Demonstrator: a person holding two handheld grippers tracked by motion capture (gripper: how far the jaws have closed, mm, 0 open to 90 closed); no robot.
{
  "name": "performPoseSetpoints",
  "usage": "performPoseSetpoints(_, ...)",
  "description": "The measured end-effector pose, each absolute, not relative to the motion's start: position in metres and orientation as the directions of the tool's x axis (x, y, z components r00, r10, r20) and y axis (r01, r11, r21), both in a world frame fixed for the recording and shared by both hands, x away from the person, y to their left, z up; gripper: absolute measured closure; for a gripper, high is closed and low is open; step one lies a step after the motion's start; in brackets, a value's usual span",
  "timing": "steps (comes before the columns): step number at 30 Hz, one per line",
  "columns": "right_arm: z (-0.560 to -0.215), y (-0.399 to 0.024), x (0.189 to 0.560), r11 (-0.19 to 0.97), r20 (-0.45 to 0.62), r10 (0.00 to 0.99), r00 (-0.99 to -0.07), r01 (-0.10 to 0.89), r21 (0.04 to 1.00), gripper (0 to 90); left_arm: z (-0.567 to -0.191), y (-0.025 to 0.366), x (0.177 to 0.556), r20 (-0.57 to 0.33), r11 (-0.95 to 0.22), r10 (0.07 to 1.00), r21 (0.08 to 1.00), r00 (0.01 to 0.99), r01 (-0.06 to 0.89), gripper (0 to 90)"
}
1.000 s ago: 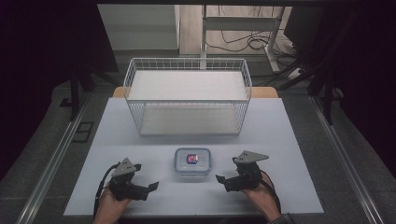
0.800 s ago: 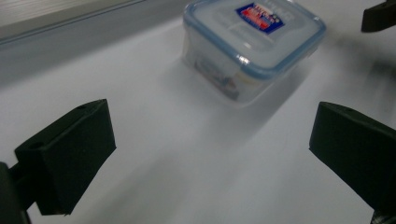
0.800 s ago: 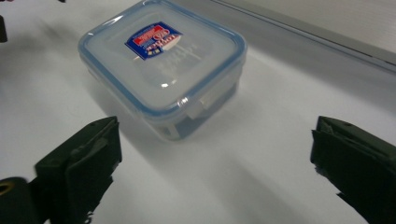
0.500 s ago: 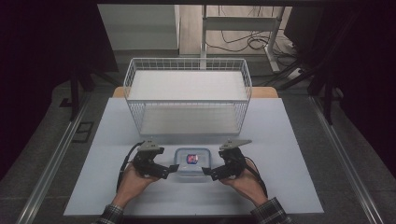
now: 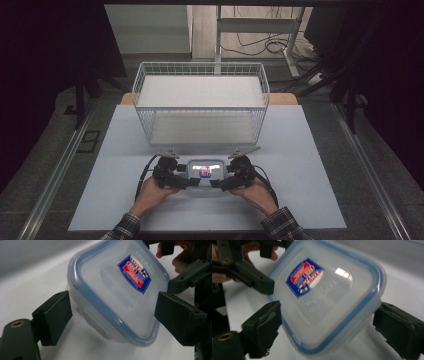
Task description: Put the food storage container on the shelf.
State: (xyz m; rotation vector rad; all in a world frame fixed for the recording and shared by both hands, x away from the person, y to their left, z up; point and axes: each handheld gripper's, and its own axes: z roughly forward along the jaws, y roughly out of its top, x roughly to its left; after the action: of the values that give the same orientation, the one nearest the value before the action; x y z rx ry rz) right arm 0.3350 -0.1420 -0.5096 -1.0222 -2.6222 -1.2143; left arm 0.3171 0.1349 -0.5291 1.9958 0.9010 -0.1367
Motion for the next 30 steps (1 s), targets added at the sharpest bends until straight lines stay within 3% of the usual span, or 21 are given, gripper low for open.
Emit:
performPoseSetpoints(6,-0.509,-0.15,0.324,0.519,0.307,0.506,-0.806,0.569,0.638,23.5,-0.527,0.144,0.305,-0.421,-0.322,0.527,0.704,0.738,0.633,36.4)
performPoseSetpoints(8,-0.507,-0.16,0.324,0.489,0.336,0.498,-0.799,0.579,0.653,38.4,-0.526,0.151,0.302,-0.437,-0.302,0.508,0.717,0.742,0.628,44.9)
performPoseSetpoints(10,-0.506,-0.168,0.326,0.452,0.367,0.489,-0.792,0.589,0.67,46.1,-0.527,0.155,0.302,-0.458,-0.286,0.49,0.719,0.741,0.634,49.5)
performPoseSetpoints(17,-0.507,-0.178,0.331,0.38,0.455,0.475,-0.753,0.642,0.666,55.1,-0.53,0.159,0.303,-0.5,-0.246,0.466,0.719,0.73,0.65,55.3)
performPoseSetpoints(22,-0.506,-0.179,0.33,0.351,0.467,0.478,-0.744,0.649,0.675,55.8,-0.53,0.157,0.3,-0.483,-0.235,0.481,0.733,0.732,0.638,56.5)
performPoseSetpoints(30,-0.505,-0.182,0.331,0.333,0.458,0.488,-0.743,0.644,0.689,55.8,-0.535,0.16,0.306,-0.529,-0.201,0.449,0.725,0.72,0.658,57.8)
